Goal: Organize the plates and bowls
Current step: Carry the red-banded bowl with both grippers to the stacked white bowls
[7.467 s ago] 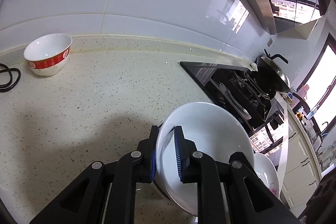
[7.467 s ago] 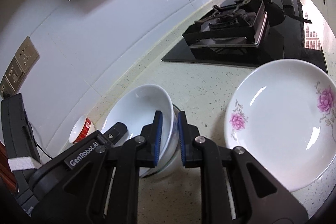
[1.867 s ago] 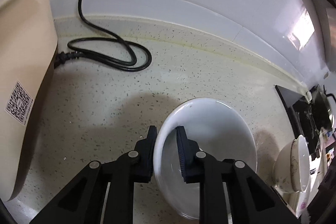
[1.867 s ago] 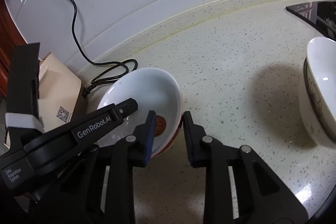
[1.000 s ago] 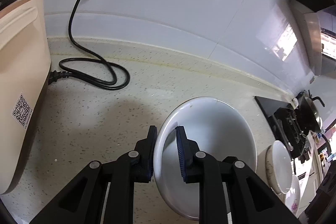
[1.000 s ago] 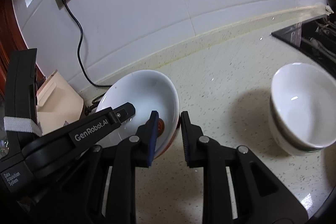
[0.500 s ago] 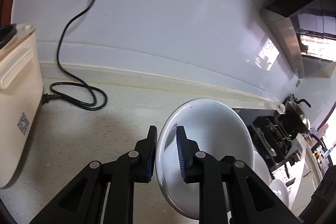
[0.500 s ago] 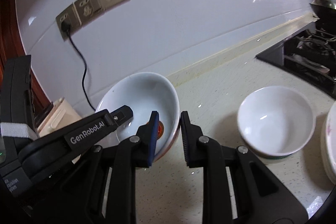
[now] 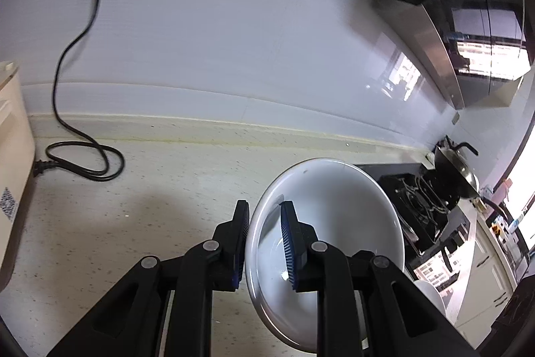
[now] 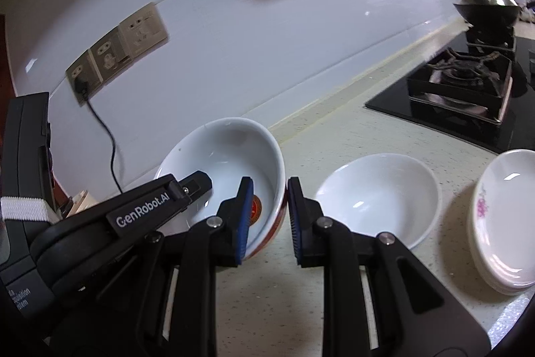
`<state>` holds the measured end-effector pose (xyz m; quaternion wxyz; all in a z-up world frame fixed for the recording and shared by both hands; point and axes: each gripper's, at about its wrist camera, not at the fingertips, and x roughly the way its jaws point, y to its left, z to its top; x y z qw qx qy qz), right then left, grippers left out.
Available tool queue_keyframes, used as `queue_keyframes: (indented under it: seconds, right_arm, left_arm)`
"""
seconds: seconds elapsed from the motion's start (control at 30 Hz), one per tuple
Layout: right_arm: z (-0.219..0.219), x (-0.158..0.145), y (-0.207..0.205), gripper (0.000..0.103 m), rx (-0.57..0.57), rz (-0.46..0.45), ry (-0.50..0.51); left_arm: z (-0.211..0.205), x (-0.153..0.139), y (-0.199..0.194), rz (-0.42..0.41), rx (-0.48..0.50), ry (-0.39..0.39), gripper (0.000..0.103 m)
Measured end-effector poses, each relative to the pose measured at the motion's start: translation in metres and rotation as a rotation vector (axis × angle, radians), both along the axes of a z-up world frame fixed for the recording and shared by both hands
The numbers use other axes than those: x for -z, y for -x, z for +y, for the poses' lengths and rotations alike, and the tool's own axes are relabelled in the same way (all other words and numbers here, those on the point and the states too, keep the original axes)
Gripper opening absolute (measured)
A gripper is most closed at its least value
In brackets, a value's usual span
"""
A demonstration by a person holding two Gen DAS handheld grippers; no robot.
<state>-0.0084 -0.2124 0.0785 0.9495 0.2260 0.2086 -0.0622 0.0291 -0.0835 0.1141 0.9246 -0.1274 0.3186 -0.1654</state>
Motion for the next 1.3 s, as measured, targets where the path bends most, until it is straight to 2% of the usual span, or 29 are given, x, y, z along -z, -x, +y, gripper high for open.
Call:
queue_keyframes:
  seconds: [0.13, 0.37, 0.53, 1.0, 1.1, 1.17, 1.3]
  right_arm:
    - [-0.017, -0.003, 0.008, 0.025, 0.046, 0.016, -0.01]
    - [-0.056, 0.008, 0.019, 0.025, 0.111, 0.093, -0.022]
    - [-0.065, 0.013, 0.019, 0.024, 0.122, 0.119, -0.012]
    - [-0.056, 0.018, 0.022, 0.024, 0.173, 0.109, 0.054]
    - [-0.057, 0.018, 0.023, 0.024, 0.196, 0.111, 0.075]
    - [-0.058, 0.019, 0.023, 0.027, 0.204, 0.117, 0.089]
    - [-0.059, 0.021, 0.022, 0.029, 0.194, 0.116, 0.084]
  left_arm:
    - [-0.023, 0.003, 0.0, 0.021, 0.049, -0.007, 0.02]
    - [-0.076, 0.015, 0.001, 0.049, 0.12, -0.091, 0.02]
    - [-0.086, 0.021, 0.003, 0.047, 0.132, -0.107, 0.02]
    - [-0.083, 0.033, 0.004, -0.002, 0.162, -0.027, 0.02]
    - [-0.084, 0.036, 0.003, -0.003, 0.167, -0.002, 0.029]
    - [-0.086, 0.037, 0.004, -0.002, 0.182, 0.008, 0.051]
    - [-0.089, 0.034, 0.009, -0.036, 0.199, 0.027, 0.054]
